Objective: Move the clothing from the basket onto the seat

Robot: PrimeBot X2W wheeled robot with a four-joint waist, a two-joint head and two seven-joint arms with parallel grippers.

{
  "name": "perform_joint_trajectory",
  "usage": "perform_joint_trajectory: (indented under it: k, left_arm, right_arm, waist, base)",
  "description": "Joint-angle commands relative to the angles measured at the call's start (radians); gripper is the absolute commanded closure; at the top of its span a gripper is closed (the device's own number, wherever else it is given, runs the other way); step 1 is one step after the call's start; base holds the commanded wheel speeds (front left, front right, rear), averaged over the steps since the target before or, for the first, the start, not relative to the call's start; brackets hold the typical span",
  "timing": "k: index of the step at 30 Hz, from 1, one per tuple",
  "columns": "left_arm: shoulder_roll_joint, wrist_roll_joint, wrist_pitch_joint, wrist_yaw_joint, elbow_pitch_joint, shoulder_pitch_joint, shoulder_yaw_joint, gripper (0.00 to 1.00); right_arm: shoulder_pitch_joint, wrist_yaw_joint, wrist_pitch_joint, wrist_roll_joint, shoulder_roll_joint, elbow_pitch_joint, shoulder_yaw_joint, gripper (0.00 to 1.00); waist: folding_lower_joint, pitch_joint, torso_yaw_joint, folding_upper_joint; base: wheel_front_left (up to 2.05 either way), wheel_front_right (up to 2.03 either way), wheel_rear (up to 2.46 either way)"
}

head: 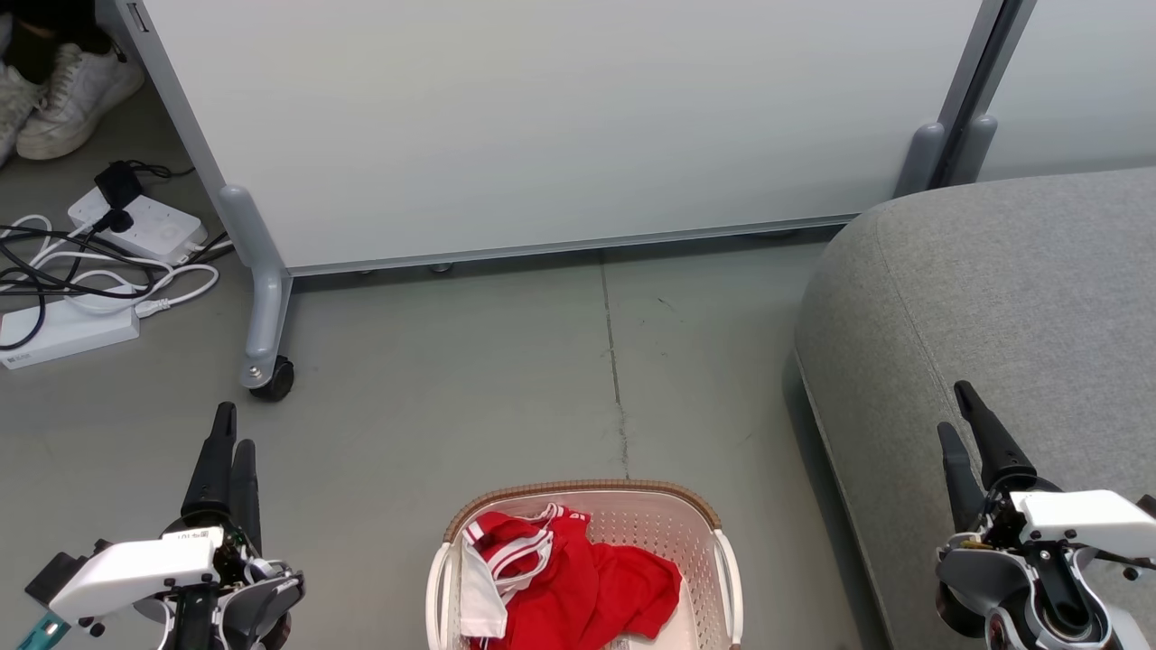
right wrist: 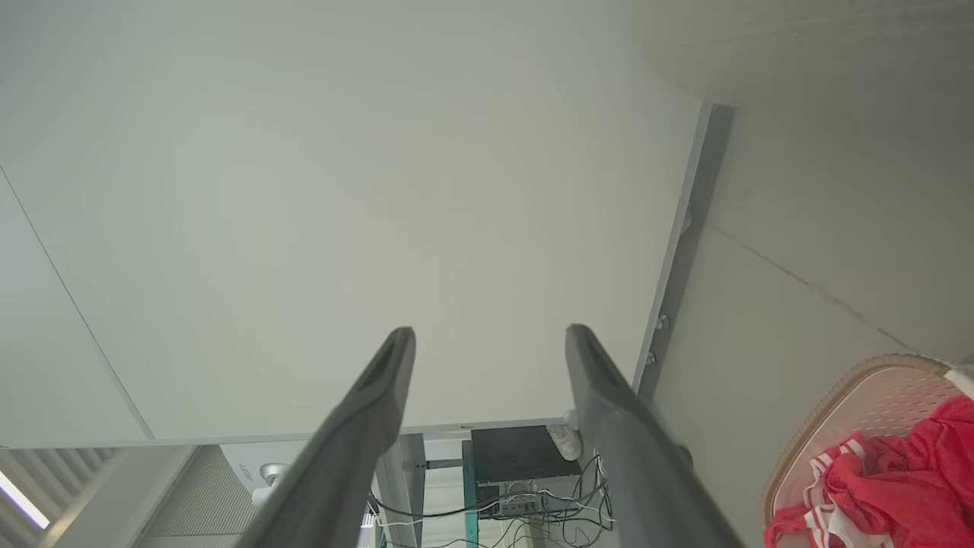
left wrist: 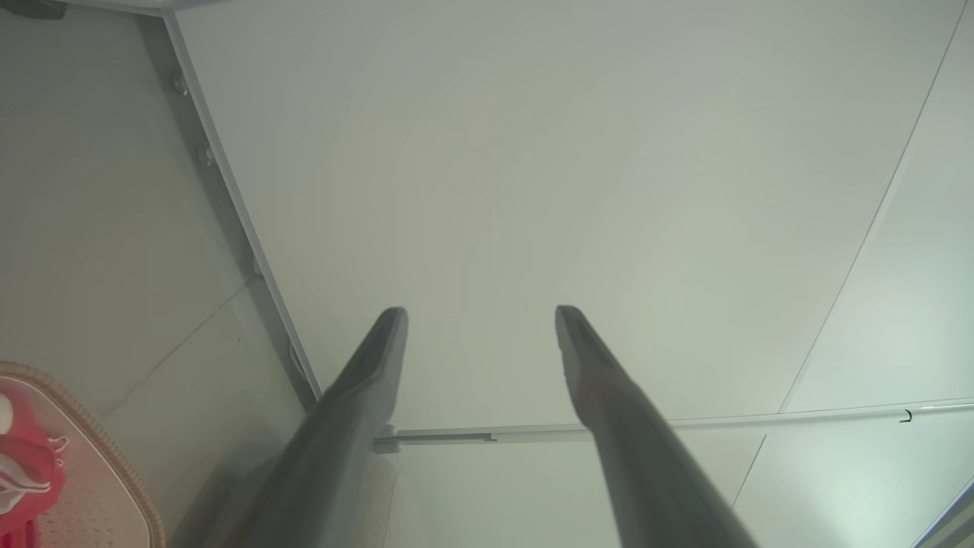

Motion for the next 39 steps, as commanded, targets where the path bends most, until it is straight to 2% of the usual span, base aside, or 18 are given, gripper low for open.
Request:
perform_joint_trajectory:
  k: [1, 8, 12, 24, 34, 39]
  left_arm:
    - [0.009, 0.005, -0.005, -0.001, -0.021, -0.032, -0.005, 0.0]
    - [0.016, 0.04, -0.042, -0.001, -0.034, -0.043, -0.04, 0.0]
    - [0.022, 0.099, -0.061, -0.001, -0.048, -0.05, -0.052, 0.0]
    - [0.023, 0.386, -0.109, -0.001, -0.135, -0.055, -0.075, 0.0]
    - [0.043, 0.667, -0.149, 0.003, -0.202, -0.056, -0.111, 0.0]
    - [0.054, 0.758, -0.162, 0.011, -0.218, -0.051, -0.128, 0.0]
  right_arm:
    - [-0.026, 0.003, -0.008, -0.006, -0.008, -0.026, 0.004, 0.0]
    - [-0.024, 0.003, -0.048, -0.058, -0.02, -0.042, 0.029, 0.0]
    - [-0.026, 0.003, -0.068, -0.128, -0.027, -0.056, 0.033, 0.0]
    - [-0.032, 0.004, -0.122, -0.429, -0.037, -0.149, 0.046, 0.0]
    - [-0.033, 0.004, -0.165, -0.693, -0.058, -0.227, 0.077, 0.0]
    - [-0.024, 0.004, -0.181, -0.777, -0.063, -0.241, 0.092, 0.0]
  waist:
    - [0.0, 0.0, 0.0, 0.0]
    - [0.0, 0.001, 0.0, 0.0]
    - [0.0, 0.002, 0.0, 0.0]
    - [0.0, 0.006, 0.001, 0.0]
    - [0.0, 0.006, 0.002, 0.0]
    - [0.0, 0.006, 0.002, 0.0]
  base:
    - [0.0, 0.0, 0.0]
    - [0.0, 0.0, 0.0]
    - [0.0, 0.0, 0.0]
    - [0.0, 0.0, 0.0]
    - [0.0, 0.0, 0.0]
    - [0.0, 0.0, 0.0]
